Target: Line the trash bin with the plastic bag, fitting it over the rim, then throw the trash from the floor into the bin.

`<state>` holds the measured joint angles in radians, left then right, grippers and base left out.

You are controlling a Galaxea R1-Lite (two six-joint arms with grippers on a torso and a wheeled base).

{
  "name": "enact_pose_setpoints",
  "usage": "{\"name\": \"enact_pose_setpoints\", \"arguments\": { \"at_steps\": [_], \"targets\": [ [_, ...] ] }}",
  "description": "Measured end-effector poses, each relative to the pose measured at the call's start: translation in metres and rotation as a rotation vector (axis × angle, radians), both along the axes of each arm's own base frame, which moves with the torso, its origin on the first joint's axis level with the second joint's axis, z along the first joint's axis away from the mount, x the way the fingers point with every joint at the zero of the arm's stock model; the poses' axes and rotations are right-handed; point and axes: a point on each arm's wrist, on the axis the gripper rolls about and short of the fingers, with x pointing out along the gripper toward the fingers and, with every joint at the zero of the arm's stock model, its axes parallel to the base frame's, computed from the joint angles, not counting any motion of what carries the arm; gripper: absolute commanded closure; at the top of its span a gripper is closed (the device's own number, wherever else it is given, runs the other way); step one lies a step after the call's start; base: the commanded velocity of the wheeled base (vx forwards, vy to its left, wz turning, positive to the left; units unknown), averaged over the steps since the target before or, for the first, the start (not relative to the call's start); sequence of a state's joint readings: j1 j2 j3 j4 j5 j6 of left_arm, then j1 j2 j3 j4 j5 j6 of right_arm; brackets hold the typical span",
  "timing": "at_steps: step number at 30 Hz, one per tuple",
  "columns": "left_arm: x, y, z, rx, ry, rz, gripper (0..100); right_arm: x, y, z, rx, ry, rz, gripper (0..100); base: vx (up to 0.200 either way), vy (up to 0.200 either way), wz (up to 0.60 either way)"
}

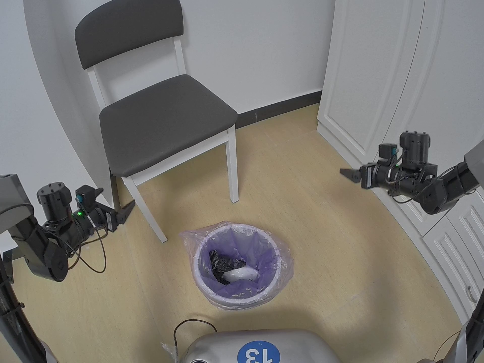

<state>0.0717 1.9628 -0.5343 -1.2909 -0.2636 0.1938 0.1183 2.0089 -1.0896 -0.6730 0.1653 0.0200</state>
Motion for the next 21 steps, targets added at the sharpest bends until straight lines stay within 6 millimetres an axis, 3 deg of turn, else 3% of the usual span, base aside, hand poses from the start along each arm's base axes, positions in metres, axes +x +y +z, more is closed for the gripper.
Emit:
{"name": "enact_pose_setpoints", "arguments": {
  "at_steps": [5, 12, 17, 21],
  "targets": [
    [-0.014, 0.000, 0.035, -0.064, -0.099, 0.052, 0, -0.025, -0.003, 0.043, 0.057, -0.131, -0.046, 0, 0.000, 0.000, 0.00],
    [-0.046, 0.001, 0.083, -0.128, -0.202, 0.082, 0, -0.080, -0.015, 0.107, 0.098, -0.317, -0.076, 0, 0.000, 0.000, 0.00],
    [-0.078, 0.002, 0.108, -0.147, -0.194, 0.101, 0, -0.124, -0.028, 0.138, 0.110, -0.423, -0.109, 0, 0.000, 0.000, 0.00],
    [-0.106, 0.002, 0.125, -0.159, -0.189, 0.117, 0, -0.158, -0.040, 0.148, 0.112, -0.478, -0.146, 0, 0.000, 0.000, 0.00]
  ]
}}
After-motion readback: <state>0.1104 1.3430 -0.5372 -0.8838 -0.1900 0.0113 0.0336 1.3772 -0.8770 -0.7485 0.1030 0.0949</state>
